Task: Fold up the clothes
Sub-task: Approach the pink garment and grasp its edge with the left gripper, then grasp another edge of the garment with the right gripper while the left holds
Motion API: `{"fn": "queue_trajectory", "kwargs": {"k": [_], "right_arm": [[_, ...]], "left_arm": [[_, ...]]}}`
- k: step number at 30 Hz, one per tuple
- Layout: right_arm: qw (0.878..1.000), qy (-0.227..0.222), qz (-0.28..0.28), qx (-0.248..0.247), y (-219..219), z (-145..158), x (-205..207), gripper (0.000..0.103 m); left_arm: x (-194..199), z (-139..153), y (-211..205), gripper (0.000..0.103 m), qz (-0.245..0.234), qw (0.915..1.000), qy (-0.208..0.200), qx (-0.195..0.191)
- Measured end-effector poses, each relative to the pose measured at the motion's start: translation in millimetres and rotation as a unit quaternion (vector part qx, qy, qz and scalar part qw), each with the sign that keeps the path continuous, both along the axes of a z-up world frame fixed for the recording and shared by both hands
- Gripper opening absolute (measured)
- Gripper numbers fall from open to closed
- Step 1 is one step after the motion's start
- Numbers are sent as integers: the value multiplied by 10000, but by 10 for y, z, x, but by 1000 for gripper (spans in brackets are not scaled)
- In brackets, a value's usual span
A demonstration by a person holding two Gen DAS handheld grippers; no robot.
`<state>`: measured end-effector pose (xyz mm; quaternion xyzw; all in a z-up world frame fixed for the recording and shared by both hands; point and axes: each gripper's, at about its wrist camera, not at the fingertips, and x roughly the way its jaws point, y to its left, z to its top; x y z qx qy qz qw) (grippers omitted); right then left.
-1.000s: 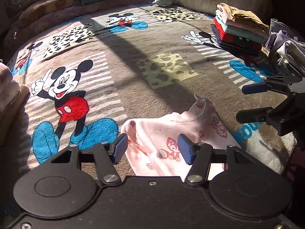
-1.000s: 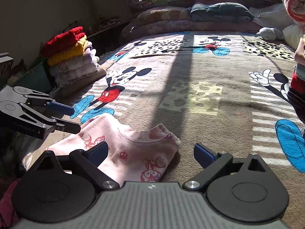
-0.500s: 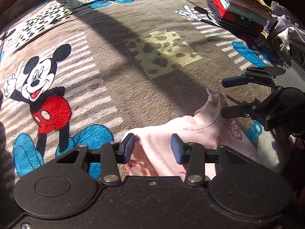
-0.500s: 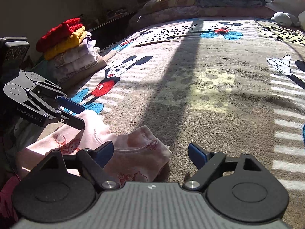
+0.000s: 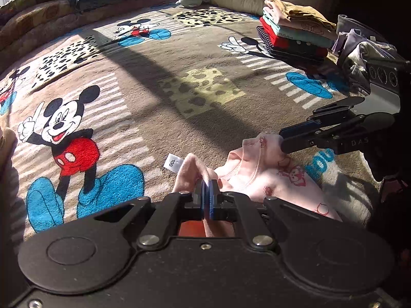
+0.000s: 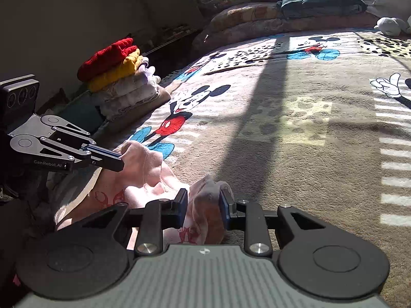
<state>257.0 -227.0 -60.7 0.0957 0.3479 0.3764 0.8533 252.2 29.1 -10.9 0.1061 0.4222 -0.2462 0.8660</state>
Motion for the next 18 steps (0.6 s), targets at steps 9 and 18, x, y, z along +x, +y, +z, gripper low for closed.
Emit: {"fn": "queue_trajectory", "kwargs": {"k": [9, 18], "right_arm": [[9983, -360, 14, -453, 168, 98, -95, 60], [9963, -78, 582, -627, 355, 16, 259, 65]], "left_arm": [[-355, -143, 237, 1, 493, 9987, 74, -64], [-222, -135, 496, 55, 687, 9973, 222, -148]]}}
